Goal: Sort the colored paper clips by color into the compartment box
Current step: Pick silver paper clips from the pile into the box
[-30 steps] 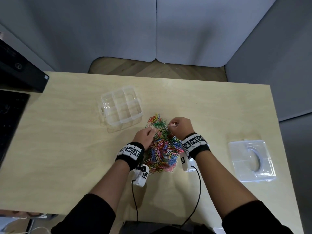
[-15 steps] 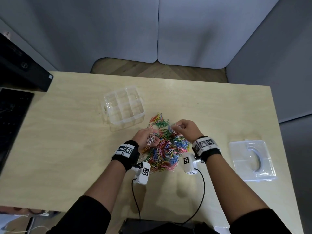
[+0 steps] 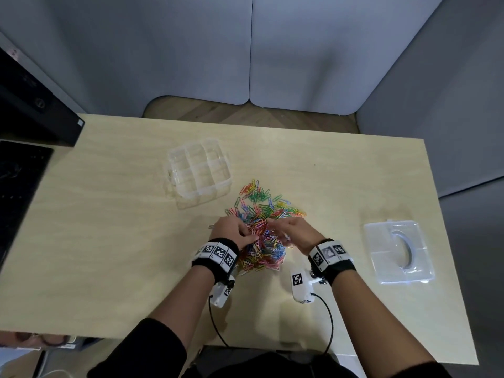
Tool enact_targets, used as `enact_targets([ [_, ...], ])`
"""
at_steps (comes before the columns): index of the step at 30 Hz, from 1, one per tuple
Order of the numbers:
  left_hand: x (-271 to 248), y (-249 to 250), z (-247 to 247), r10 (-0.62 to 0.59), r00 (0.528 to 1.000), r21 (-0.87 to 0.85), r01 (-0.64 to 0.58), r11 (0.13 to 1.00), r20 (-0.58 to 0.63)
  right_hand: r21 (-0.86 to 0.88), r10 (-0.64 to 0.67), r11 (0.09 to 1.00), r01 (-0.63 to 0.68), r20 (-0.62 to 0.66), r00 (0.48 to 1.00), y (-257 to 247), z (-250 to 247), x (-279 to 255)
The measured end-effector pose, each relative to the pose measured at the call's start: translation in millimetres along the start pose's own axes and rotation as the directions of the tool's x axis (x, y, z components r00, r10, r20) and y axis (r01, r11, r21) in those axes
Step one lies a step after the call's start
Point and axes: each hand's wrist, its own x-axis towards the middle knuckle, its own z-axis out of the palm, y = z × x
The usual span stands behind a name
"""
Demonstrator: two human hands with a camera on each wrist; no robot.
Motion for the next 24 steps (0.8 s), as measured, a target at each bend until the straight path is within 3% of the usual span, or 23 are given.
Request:
enact_targets([
  [2, -1, 0, 1, 0.017, 1.000, -0.001, -0.017, 1.000, 0.010, -0.327, -0.057, 0.944, 0.032, -0.068, 0.996, 3, 4, 0],
  [3, -1, 0, 1, 0.022, 1.000, -0.004, -0.022, 1.000, 0.009, -0.409, -0.076, 0.911, 0.044, -0.064, 0.995, 4, 6, 1],
  [7, -2, -9, -2, 0.020, 1.000, -0.040, -0.021, 0.999, -0.015, -0.271, -0.028, 0.962, 0.039, 0.042, 0.999, 7, 19, -2],
  [9, -3, -18, -5, 0.010, 1.000, -0.083, -0.011, 0.996, -0.020, -0.319, -0.063, 0.946, 0.061, 0.006, 0.998, 6, 26, -5],
  [13, -9, -31, -11, -0.020, 0.999, -0.212, 0.010, 0.977, -0.045, -0.657, -0.224, 0.748, 0.091, -0.120, 0.967, 11, 46, -10],
  [17, -19, -43, -7, 0.015, 0.999, -0.180, -0.021, 0.983, -0.035, -0.796, -0.293, 0.604, 0.044, -0.170, 0.941, 20, 65, -5],
  [19, -22, -48, -5, 0.033, 0.999, -0.208, -0.035, 0.977, -0.014, -0.782, -0.310, 0.621, 0.056, -0.179, 0.934, 24, 66, -4],
  [24, -31, -54, -5, 0.055, 0.998, -0.294, -0.044, 0.955, 0.031, -0.518, -0.220, 0.852, 0.077, -0.220, 0.950, 26, 46, -13],
])
